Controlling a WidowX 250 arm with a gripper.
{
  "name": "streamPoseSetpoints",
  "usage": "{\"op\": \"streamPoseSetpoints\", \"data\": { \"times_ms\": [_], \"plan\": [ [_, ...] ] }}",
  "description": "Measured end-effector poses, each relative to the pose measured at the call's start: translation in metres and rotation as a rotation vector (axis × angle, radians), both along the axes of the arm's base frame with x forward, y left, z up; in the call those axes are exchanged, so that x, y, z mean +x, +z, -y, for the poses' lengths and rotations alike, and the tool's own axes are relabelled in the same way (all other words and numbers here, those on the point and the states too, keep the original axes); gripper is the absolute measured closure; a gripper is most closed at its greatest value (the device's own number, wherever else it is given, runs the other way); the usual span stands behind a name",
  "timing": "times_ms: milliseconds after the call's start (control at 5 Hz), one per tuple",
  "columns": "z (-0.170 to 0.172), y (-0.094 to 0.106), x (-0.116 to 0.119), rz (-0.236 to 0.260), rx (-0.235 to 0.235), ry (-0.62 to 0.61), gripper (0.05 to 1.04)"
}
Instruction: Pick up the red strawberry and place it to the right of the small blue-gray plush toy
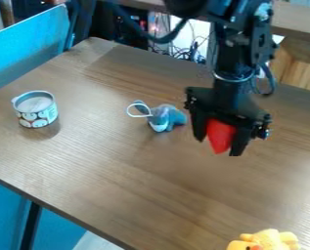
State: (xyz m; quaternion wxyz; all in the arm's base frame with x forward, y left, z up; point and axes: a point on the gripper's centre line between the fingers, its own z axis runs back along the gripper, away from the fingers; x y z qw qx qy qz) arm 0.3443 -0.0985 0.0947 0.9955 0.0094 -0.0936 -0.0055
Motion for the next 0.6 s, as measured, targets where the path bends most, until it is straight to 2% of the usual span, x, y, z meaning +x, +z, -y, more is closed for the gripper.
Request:
{"op": "streamPoseSetpoints", "data": {
  "times_ms": [200, 400, 600],
  "plan": [
    [0.006, -0.008, 0.023, -0.016, 0.029, 0.038, 0.251],
    [0.01, -0.025, 0.043, -0.047, 0.057, 0.071, 0.251],
    [0.009, -0.037, 0.06, -0.055, 0.091, 0.126, 0.251]
  ]
}}
